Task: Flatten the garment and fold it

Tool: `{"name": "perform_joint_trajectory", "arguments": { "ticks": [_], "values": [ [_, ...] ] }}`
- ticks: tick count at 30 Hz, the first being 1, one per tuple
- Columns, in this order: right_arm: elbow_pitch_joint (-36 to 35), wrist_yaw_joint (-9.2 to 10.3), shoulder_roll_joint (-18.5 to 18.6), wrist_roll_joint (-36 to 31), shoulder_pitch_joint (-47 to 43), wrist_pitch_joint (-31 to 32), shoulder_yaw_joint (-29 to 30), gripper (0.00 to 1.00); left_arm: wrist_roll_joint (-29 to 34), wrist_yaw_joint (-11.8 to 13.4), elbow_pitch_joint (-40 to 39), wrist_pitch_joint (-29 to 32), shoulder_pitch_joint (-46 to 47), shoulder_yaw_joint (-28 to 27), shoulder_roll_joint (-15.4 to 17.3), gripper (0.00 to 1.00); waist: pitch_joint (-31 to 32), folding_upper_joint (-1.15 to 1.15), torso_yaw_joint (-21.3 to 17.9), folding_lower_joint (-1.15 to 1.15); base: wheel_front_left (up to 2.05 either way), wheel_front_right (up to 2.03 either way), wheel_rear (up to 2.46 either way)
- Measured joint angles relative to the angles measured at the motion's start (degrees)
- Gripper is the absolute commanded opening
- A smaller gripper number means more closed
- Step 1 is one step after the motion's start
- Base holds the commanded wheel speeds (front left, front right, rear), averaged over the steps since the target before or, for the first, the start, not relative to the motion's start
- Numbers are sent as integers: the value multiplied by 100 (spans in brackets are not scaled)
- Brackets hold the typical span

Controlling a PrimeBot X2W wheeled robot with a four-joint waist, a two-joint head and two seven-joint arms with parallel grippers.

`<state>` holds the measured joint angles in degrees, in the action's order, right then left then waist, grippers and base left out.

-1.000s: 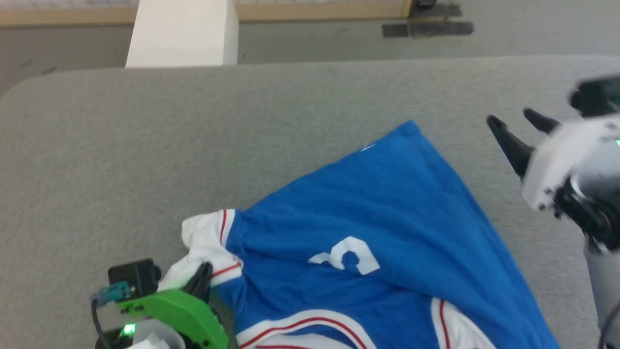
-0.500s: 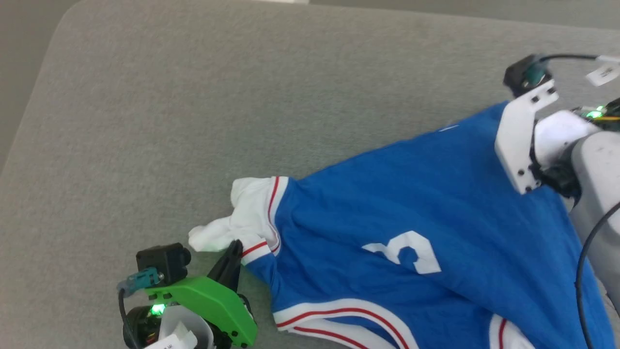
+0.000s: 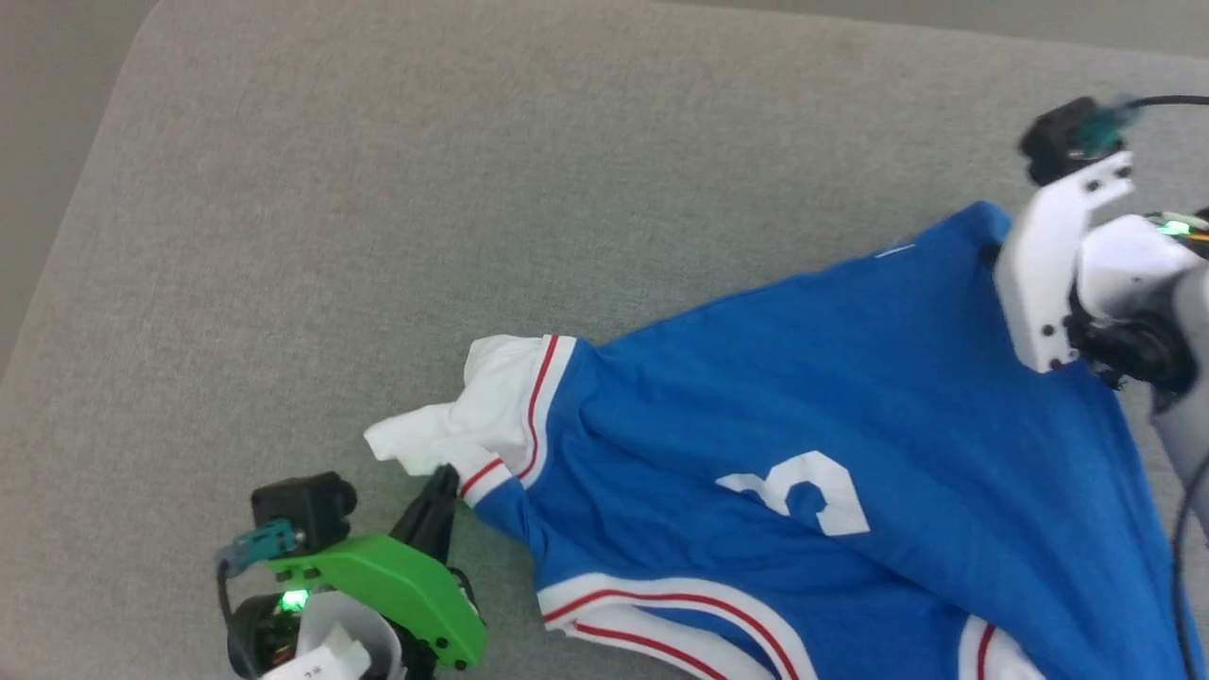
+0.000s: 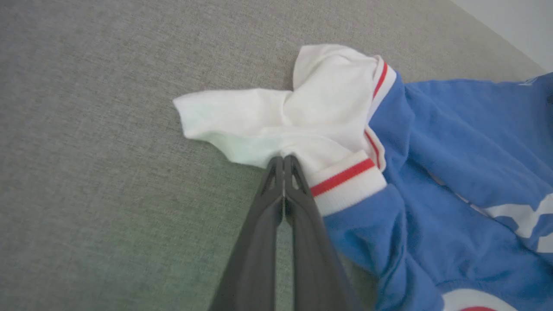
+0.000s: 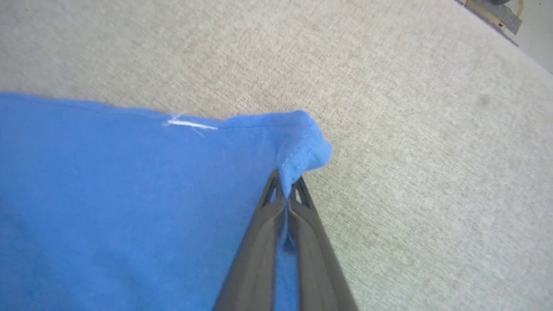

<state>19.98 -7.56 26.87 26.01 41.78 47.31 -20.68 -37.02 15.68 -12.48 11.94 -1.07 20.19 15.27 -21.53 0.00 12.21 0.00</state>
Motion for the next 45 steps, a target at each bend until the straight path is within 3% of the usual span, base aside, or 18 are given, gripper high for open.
{"name": "perform_joint_trajectory", "arguments": {
  "ticks": [6,10,18,23,30,39,45],
  "values": [
    [-1145,0,258,982,-981,-145,962,0,-114,2,-9,-94,-41,-187,75,0,371,0,-275,0,0,0,0],
    [-1900,1,216,1366,-2139,35,1873,0,-198,1,-16,-109,-158,-270,96,0,678,0,-499,0,0,0,0],
    [-3150,1,-669,1700,-4199,962,3084,0,-511,-86,-14,-153,-487,-387,99,0,1249,0,-861,0,0,0,0],
    [-3646,1,-1054,1757,-4434,1391,3337,0,-776,-278,-73,-300,-623,-504,75,0,1486,0,-1059,-1,0,0,0],
    [-3644,1,-1289,1806,-3314,1725,3512,0,-1200,-735,-35,-433,77,-838,57,0,1485,0,-1227,-1,0,0,0],
    [-2541,1,-1352,1135,-179,1945,3727,0,-996,-799,817,-41,3384,-1007,237,0,888,0,-1198,0,0,0,0],
    [-1578,1,-1467,424,1615,1393,3711,0,-578,-747,1750,167,5487,-870,304,0,396,0,-1172,0,0,0,0]
  ]
}}
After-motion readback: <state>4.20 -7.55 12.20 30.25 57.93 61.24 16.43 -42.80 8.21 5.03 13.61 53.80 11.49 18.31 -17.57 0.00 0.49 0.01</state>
